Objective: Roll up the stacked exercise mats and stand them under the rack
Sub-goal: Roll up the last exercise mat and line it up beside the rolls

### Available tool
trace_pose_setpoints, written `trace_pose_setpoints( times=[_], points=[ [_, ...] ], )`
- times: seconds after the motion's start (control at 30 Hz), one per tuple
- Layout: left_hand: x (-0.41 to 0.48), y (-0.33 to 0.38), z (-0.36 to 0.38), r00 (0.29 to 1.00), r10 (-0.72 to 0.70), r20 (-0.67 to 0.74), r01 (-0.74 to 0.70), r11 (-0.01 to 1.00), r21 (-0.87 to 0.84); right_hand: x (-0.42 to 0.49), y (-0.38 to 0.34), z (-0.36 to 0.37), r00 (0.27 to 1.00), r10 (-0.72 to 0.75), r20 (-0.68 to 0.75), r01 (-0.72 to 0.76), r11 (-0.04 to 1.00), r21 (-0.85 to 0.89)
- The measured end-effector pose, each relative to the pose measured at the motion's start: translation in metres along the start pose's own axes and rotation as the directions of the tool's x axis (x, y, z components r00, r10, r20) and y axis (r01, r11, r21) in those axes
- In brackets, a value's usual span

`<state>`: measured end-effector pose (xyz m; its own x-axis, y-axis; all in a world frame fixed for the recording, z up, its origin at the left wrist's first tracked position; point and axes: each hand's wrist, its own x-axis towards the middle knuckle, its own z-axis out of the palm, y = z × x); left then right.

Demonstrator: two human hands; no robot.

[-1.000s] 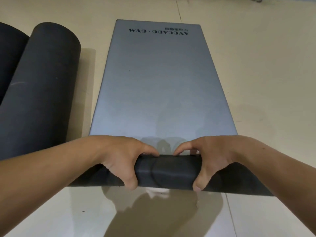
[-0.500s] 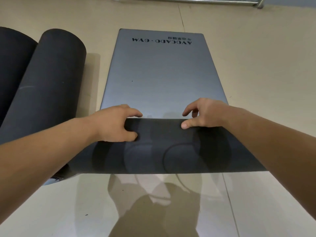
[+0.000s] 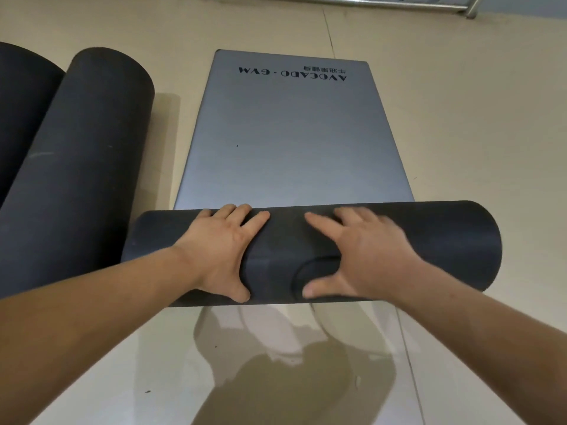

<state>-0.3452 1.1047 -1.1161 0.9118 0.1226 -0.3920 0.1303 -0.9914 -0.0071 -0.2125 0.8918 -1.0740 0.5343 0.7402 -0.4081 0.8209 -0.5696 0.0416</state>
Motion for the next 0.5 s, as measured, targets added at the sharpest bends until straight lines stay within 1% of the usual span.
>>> trace_pose_setpoints(
  times=[0.03,0.07,0.1,0.17,0.2,0.3,0.4,0.47,0.5],
  points=[
    [0.004,-0.002,-0.003,1.000,0.008,-0.001,-0.008,1.000,-0.007,-0.001,-0.002,0.008,0.999,-0.005,0.054,0.008,0.998,-0.060],
    [0.007,-0.003,-0.007,1.000,0.012,0.008,-0.012,1.000,-0.022,0.001,-0.003,0.018,0.998,-0.009,0.066,0.016,0.994,-0.110],
    [0.010,-0.003,-0.011,1.000,0.013,0.027,-0.011,0.999,-0.050,0.004,0.000,0.026,0.999,-0.014,0.044,0.021,0.989,-0.147],
    [0.014,-0.004,-0.018,0.997,0.017,0.072,-0.008,0.992,-0.124,0.010,0.007,0.031,0.999,-0.031,-0.030,0.026,0.987,-0.162],
    [0.014,-0.002,-0.021,0.996,0.025,0.088,-0.011,0.987,-0.158,0.011,0.011,0.029,0.998,-0.047,-0.044,0.040,0.986,-0.161],
    [0.007,0.007,-0.023,0.990,0.072,0.124,-0.044,0.975,-0.217,0.005,0.016,0.022,0.996,-0.094,-0.011,0.091,0.981,-0.169],
    [-0.003,0.017,-0.023,0.971,0.126,0.205,-0.060,0.951,-0.302,-0.010,0.017,0.008,0.986,-0.114,0.120,0.129,0.983,-0.128],
    [-0.006,0.021,-0.024,0.936,0.162,0.313,-0.014,0.904,-0.428,-0.018,0.019,-0.003,0.959,-0.133,0.251,0.148,0.988,-0.043],
    [-0.006,0.022,-0.023,0.908,0.189,0.375,0.024,0.868,-0.496,-0.020,0.021,-0.007,0.936,-0.149,0.318,0.148,0.989,0.026]
  ],
)
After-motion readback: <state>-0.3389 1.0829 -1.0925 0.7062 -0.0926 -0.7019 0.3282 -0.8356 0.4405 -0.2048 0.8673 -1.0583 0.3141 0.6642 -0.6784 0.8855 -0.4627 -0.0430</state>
